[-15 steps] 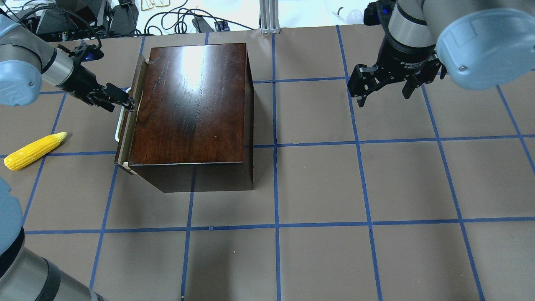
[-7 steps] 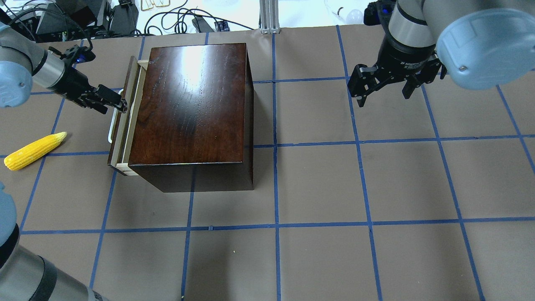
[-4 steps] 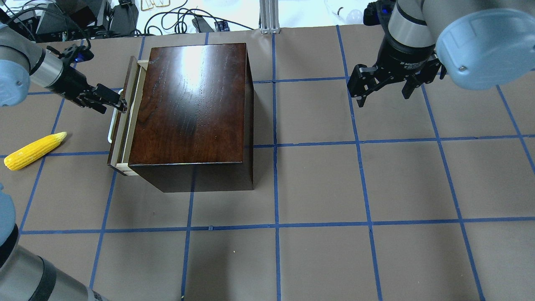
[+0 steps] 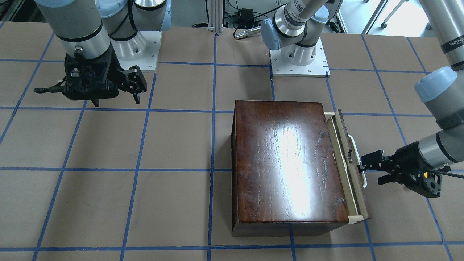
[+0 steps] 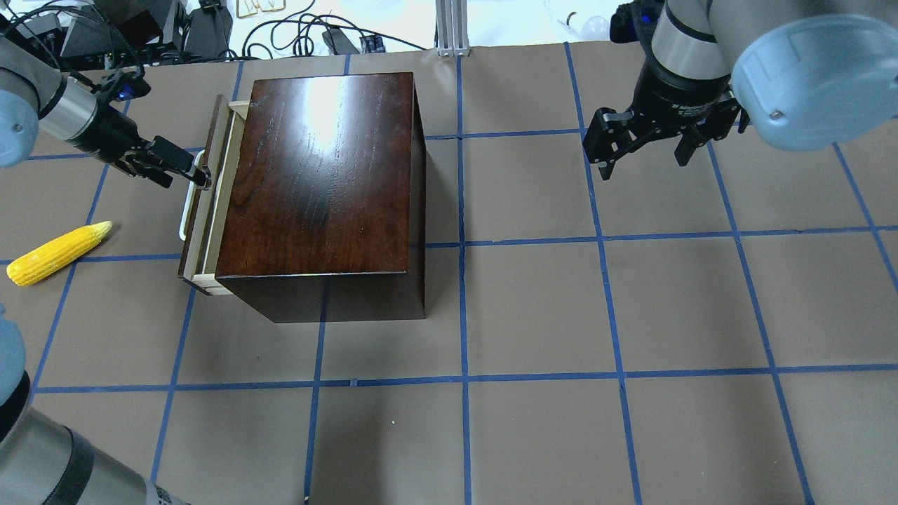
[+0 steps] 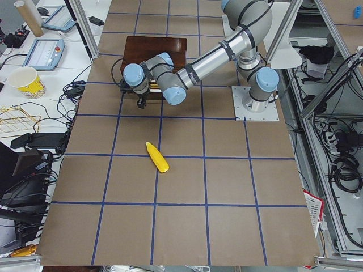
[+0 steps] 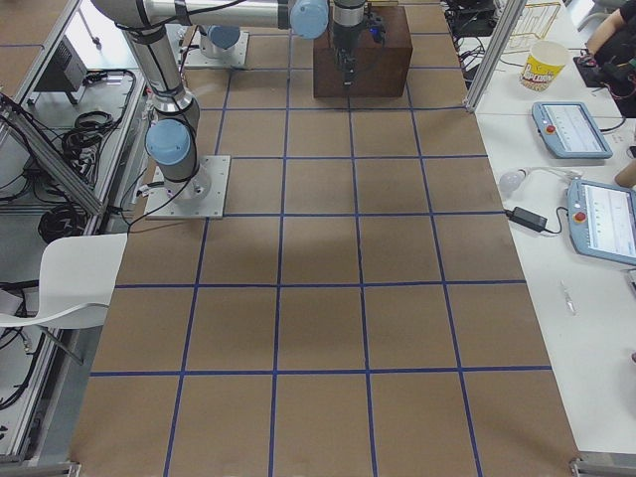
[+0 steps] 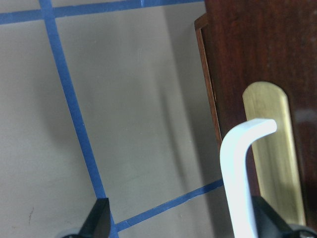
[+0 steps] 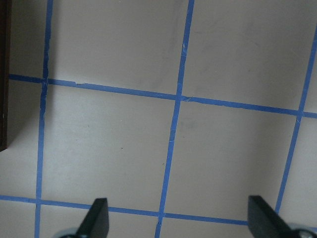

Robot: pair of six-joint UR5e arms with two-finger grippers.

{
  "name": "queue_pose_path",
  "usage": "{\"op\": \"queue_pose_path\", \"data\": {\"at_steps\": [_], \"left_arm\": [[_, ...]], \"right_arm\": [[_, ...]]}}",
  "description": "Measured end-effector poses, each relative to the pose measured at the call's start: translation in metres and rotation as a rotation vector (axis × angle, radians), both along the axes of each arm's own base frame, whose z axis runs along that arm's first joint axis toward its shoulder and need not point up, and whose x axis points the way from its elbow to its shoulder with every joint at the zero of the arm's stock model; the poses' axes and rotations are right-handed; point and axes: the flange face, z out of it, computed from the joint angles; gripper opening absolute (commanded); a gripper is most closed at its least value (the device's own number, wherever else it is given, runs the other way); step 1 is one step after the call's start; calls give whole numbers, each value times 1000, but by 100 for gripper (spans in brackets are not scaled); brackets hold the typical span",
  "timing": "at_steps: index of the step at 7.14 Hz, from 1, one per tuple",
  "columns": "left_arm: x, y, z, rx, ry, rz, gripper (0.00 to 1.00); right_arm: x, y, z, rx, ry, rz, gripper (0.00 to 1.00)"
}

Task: Open drawer and put corn inside
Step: 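Pull the drawer outward by its handle with the left gripper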

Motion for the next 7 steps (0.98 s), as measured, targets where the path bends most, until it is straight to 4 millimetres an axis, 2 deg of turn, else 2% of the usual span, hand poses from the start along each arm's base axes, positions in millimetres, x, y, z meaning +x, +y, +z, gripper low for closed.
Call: {"op": "queue_pose_path", "data": {"at_steps": [4,7], "left_arm": [[27,3,-4,-21,-27,-51,100],[39,-4,3,-27,-63,-76,100]], "right_arm": [[-1,0,0,0,0,-1,100],[0,0,0,0,0,1,100]]}}
